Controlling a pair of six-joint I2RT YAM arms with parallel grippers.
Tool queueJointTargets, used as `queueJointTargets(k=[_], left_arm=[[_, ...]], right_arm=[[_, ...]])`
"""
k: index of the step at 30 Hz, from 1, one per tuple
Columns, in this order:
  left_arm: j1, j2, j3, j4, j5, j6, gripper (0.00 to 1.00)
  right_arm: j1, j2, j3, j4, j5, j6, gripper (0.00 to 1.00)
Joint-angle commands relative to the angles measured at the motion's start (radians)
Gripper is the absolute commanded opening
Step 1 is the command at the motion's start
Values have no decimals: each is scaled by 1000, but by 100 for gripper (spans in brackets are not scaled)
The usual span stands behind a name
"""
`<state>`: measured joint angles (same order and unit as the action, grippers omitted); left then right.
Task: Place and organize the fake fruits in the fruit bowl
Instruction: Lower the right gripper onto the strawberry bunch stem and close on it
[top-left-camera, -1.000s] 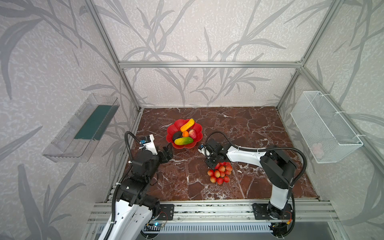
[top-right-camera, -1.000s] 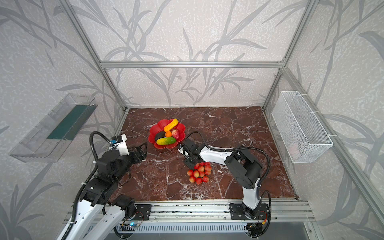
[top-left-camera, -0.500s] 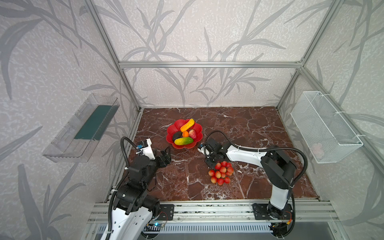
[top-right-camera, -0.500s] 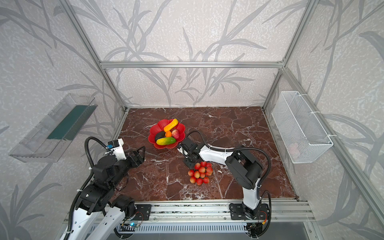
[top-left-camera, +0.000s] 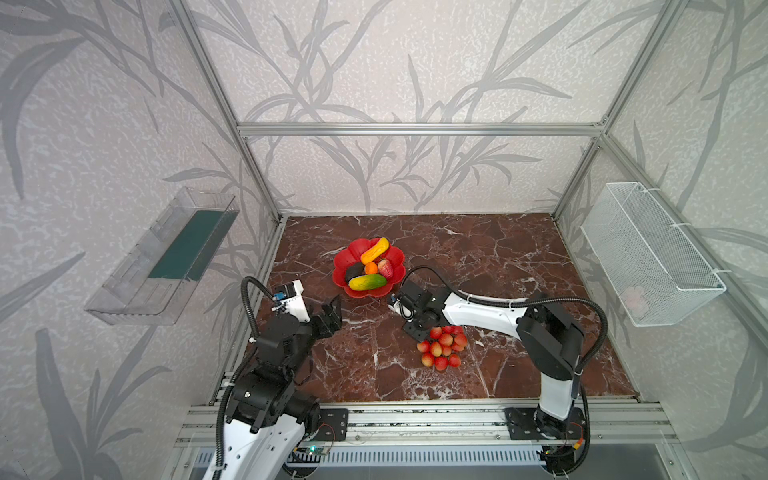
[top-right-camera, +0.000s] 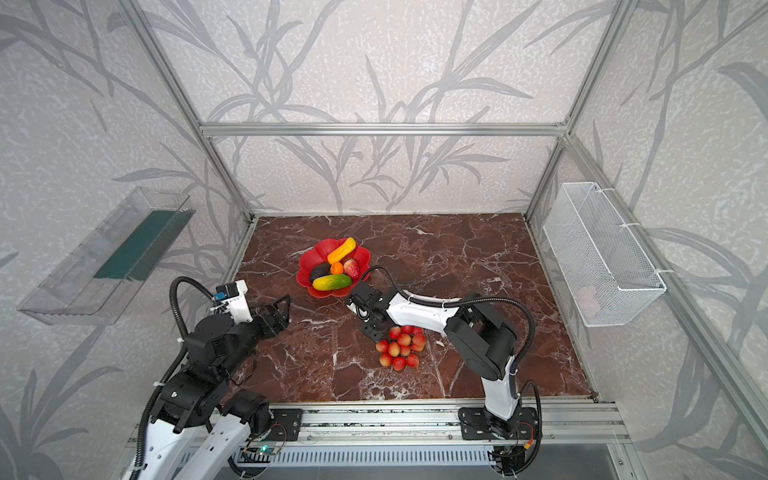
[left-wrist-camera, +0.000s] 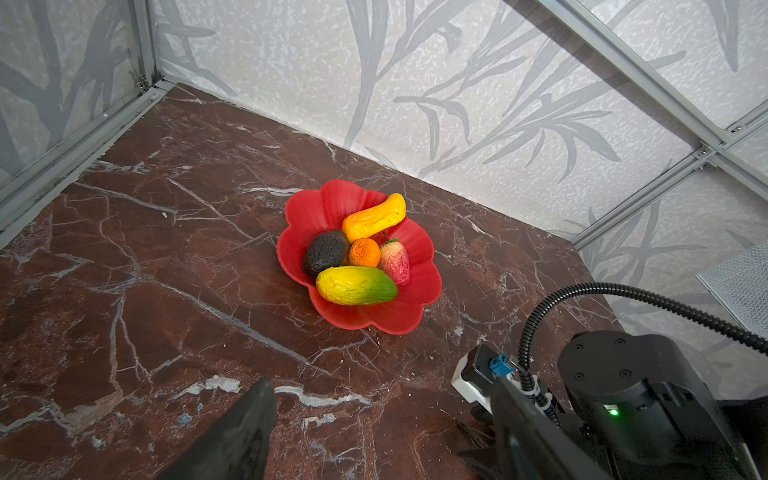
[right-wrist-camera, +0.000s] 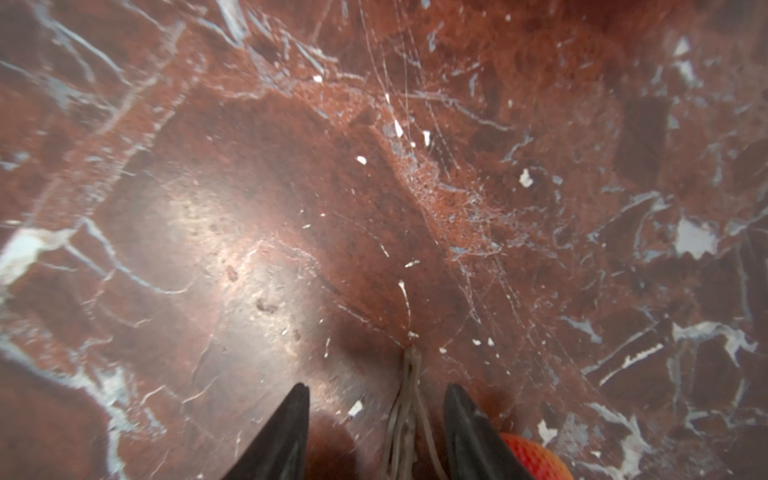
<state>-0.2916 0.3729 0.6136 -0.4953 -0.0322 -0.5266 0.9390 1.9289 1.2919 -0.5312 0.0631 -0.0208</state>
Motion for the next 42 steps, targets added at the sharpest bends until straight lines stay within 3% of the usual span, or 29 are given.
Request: queueJointTargets(k=[1, 11, 16, 21, 36, 37, 42], left_arm=[[5, -13, -12, -8, -5, 0, 82], [5, -40, -11, -13, -7, 3, 82], [5, -51, -9, -19, -14, 3, 82], [5, -54, -9, -20, -17, 3, 82], [5, -70, -14, -25, -26, 0, 82], [5, -71, -15, -25, -25, -2, 83], [5, -77, -16, -28, -20, -5, 83]], right_arm=[[0, 38, 28, -56, 40, -1, 54], [-2, 102, 60, -90, 24, 20, 50], [-2, 104, 55, -86, -5, 37, 20], [-9, 79, 62, -70, -20, 41, 0], [-22, -99, 131, -50, -91, 75, 0], [-23, -100, 133, -69, -77, 70, 3], [-23, -161, 60, -163, -10, 55, 36]])
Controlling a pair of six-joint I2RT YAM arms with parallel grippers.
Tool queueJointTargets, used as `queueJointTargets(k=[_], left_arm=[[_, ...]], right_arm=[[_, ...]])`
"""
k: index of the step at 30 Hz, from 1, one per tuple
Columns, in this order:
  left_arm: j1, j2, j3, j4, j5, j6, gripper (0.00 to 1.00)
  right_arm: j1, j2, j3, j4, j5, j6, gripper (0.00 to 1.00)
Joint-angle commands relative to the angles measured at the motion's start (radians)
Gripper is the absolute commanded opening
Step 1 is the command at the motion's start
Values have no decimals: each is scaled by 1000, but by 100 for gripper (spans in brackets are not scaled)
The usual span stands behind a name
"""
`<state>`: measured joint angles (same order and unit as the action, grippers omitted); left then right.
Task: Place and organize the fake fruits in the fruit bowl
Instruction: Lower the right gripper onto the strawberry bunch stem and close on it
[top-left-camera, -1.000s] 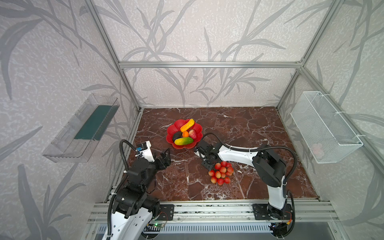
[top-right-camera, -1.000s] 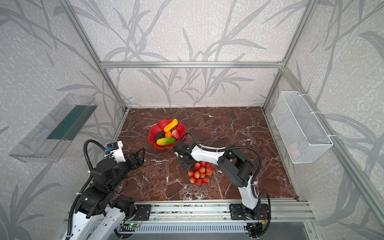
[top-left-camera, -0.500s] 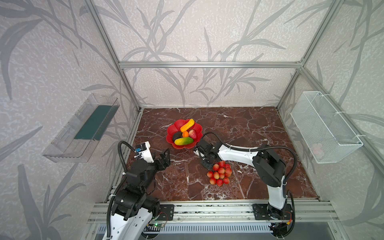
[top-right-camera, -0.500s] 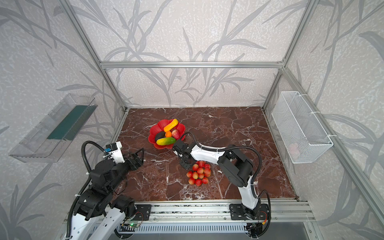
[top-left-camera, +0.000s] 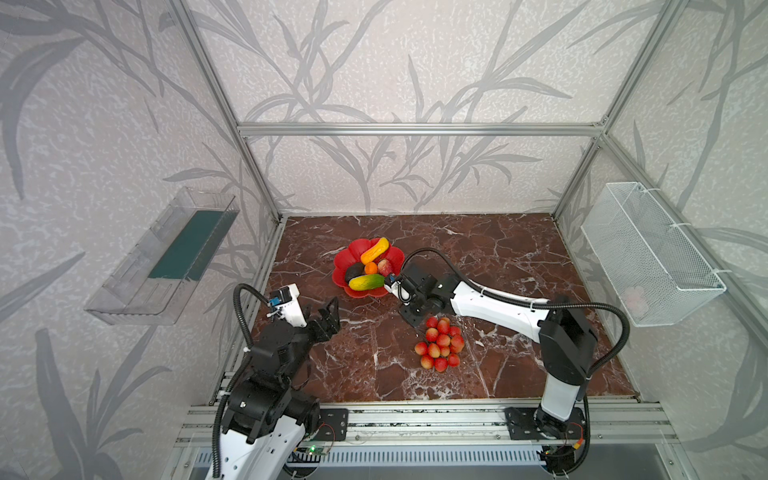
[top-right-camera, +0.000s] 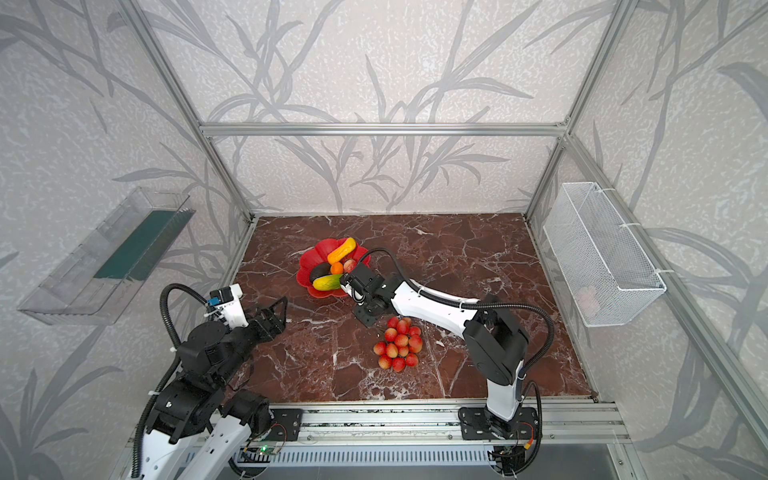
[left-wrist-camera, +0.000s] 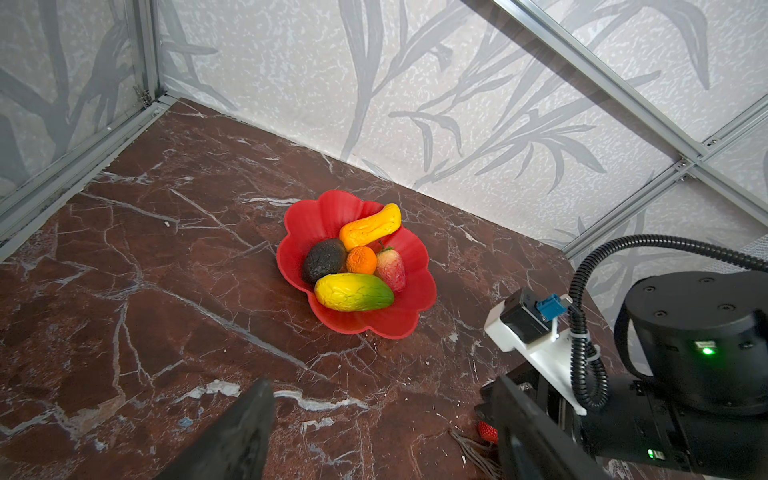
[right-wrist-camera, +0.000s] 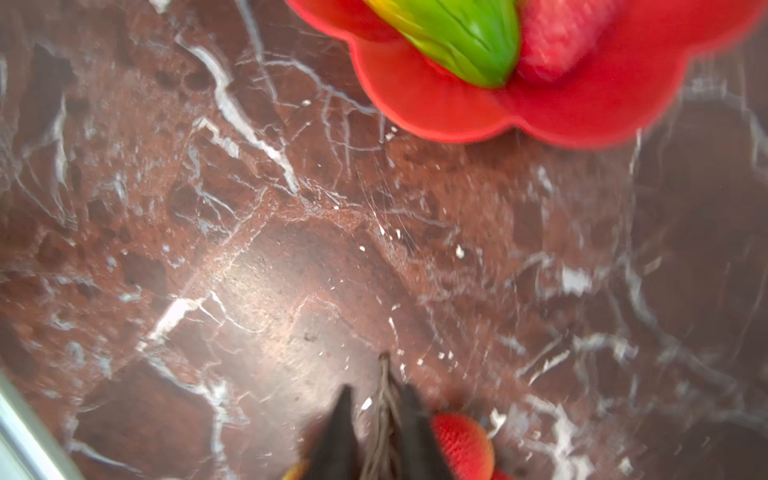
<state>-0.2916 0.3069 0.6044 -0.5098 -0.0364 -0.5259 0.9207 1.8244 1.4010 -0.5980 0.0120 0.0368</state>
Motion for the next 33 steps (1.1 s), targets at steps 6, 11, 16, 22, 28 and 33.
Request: queueJointTargets(k=[6, 11, 16, 22, 28, 33], left_arm=[[5, -22, -12, -5, -16, -7, 83], [4, -23, -17, 3, -13, -7, 83], [5, -24, -18, 3, -10, -8, 83], [5, -31, -18, 1, -12, -10, 83], [4, -32, -20, 2, -14, -11, 83], [5, -33, -18, 1, -17, -6, 83]], right_arm=[[-4, -293, -245, -65, 70, 59, 62], [-3, -348, -320, -22, 67, 98, 66], [-3, -283, -295, -19, 54, 116, 67], [-3, -184, -271, 5, 52, 128, 68], [0, -127, -282, 45, 25, 153, 60], [15, -146, -275, 31, 58, 158, 62]])
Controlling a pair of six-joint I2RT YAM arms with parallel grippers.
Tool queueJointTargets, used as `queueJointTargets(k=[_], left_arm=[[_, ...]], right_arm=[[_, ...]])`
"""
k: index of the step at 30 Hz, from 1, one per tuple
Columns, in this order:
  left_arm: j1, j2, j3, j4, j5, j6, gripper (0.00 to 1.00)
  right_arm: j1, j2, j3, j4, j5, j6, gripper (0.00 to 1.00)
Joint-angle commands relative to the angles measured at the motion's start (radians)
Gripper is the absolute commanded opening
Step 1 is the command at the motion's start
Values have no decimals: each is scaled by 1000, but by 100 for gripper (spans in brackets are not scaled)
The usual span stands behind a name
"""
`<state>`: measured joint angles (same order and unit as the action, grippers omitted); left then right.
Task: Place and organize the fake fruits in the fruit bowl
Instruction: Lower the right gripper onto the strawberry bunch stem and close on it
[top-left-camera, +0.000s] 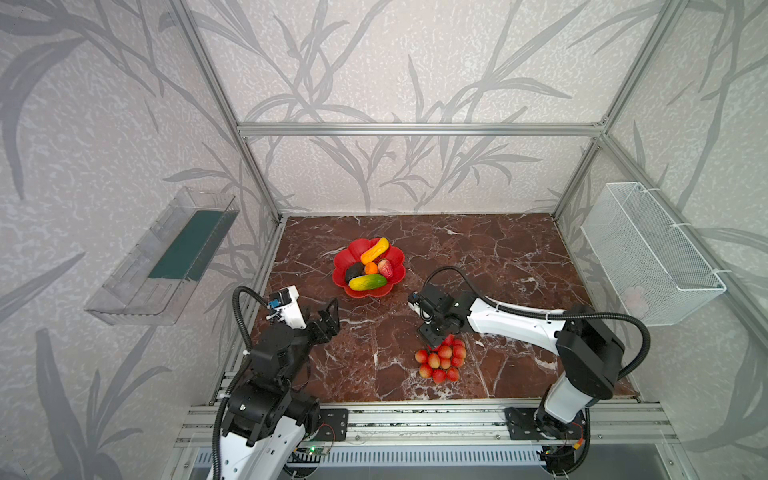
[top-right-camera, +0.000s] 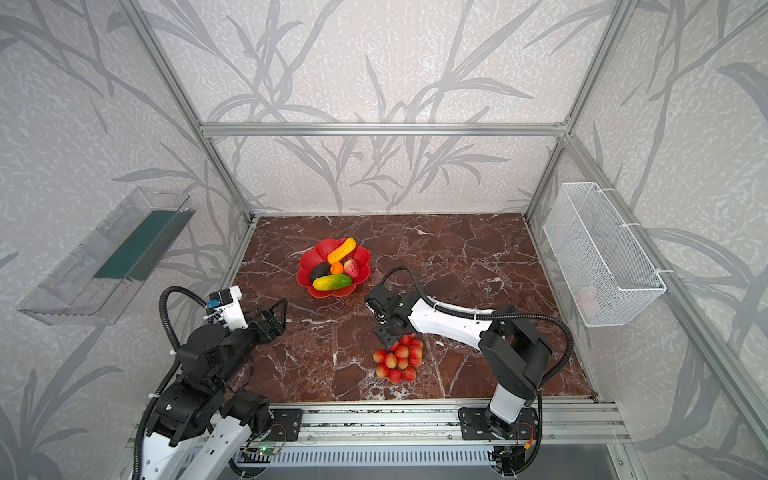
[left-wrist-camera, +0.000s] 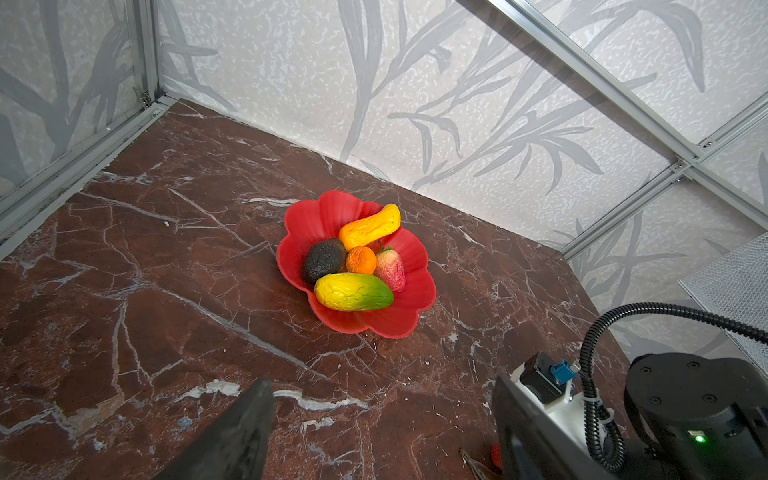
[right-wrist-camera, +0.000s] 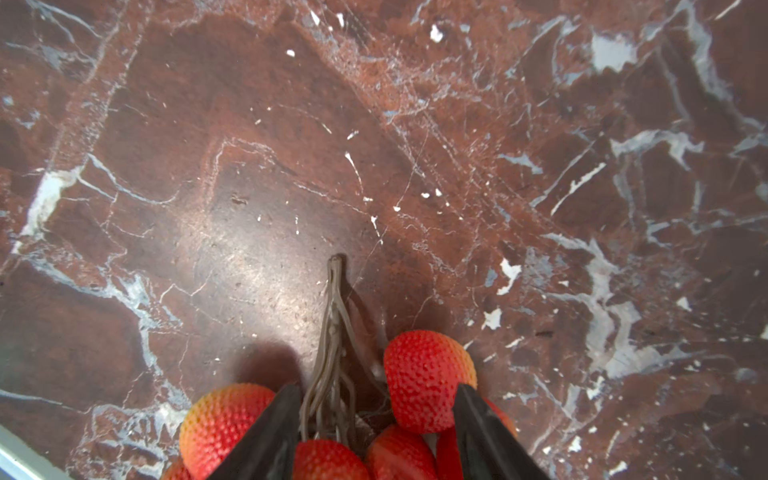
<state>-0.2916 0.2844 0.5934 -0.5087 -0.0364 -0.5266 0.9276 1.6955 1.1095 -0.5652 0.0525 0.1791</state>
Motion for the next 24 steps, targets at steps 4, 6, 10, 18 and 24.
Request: queueJointTargets(k=[4, 6, 10, 18, 24], left_arm=[[4, -11, -9, 3, -19, -7, 83], [5, -11, -9, 4, -19, -8, 83], [4, -10, -10, 7, -16, -7, 83], [5, -14, -14, 10, -17, -10, 83], [5, -8, -18, 22, -15, -9, 83]], right_arm=[[8, -107, 24, -40, 56, 3, 63], [9, -151, 30, -71, 48, -3, 63], [41, -212, 22, -140, 67, 12, 63], [65, -384, -168, -167, 41, 129, 64], [68, -485, -281, -162, 37, 191, 64]])
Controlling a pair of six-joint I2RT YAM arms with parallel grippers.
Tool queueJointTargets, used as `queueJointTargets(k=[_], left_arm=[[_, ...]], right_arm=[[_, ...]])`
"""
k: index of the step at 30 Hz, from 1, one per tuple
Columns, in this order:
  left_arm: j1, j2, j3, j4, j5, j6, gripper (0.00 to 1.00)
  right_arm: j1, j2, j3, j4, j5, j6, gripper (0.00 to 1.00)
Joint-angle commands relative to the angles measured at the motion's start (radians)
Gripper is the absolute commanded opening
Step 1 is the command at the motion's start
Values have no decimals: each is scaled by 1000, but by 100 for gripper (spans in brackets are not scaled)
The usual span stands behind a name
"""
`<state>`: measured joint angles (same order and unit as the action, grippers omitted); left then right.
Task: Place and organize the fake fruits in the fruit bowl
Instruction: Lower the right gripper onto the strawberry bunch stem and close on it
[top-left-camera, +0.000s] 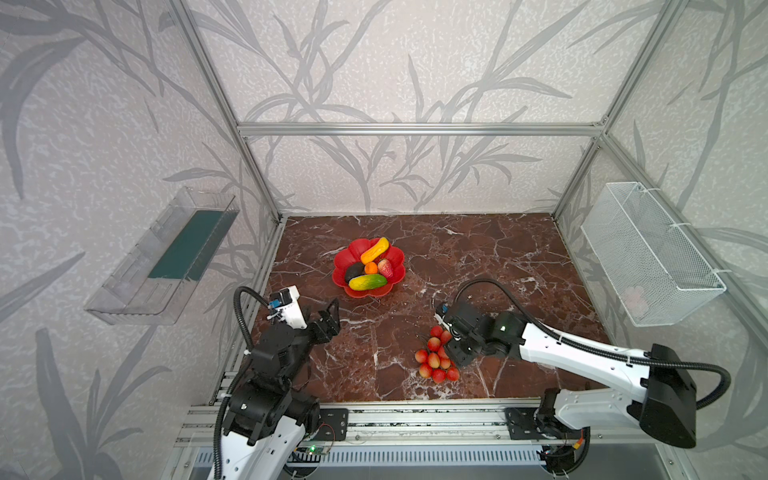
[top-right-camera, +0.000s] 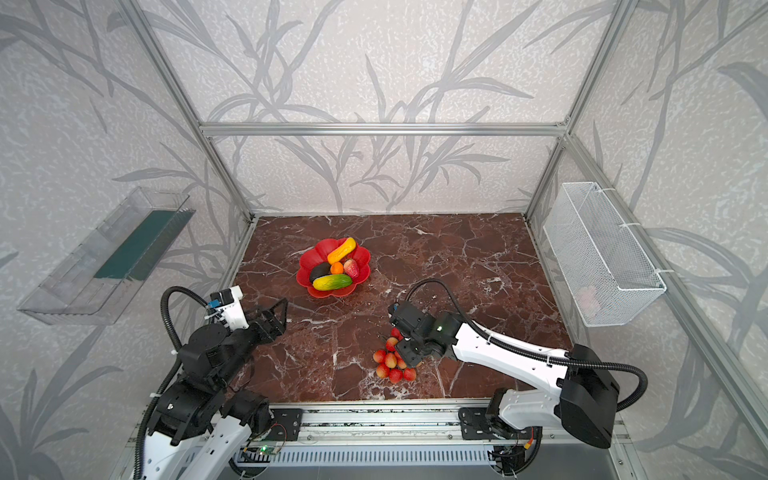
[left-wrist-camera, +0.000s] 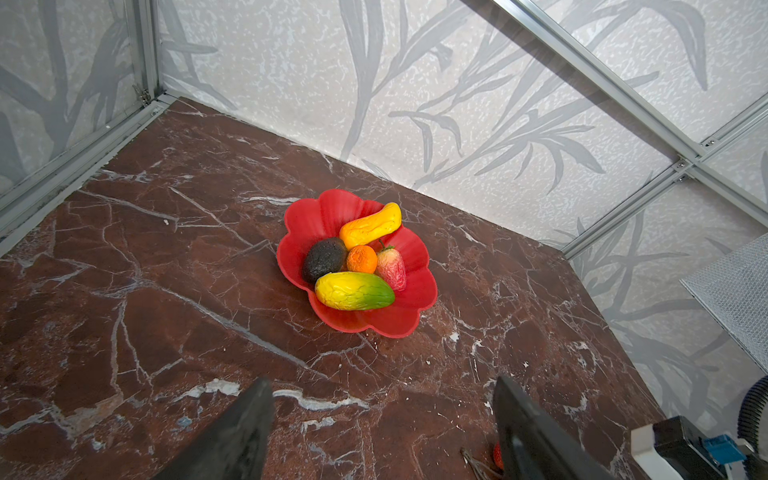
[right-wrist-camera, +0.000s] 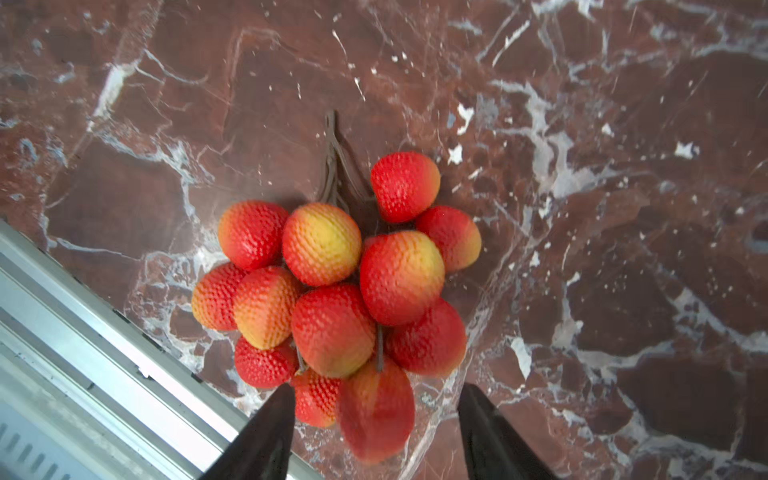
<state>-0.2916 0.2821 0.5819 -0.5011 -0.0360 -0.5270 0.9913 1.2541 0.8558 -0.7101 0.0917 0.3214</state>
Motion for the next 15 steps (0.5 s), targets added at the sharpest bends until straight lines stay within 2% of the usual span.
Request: queueJointTargets(k=[1, 6, 15], left_arm=[[4, -7, -7, 15, -13, -10, 83], [5, -10, -7, 13, -12, -11, 83], [4, -17, -10, 13, -14, -13, 83]], right_arm=[[5, -56, -45, -5, -3, 54, 64], [5, -66, -86, 58, -35, 61, 64], [5, 12, -105, 130, -60, 49, 60]])
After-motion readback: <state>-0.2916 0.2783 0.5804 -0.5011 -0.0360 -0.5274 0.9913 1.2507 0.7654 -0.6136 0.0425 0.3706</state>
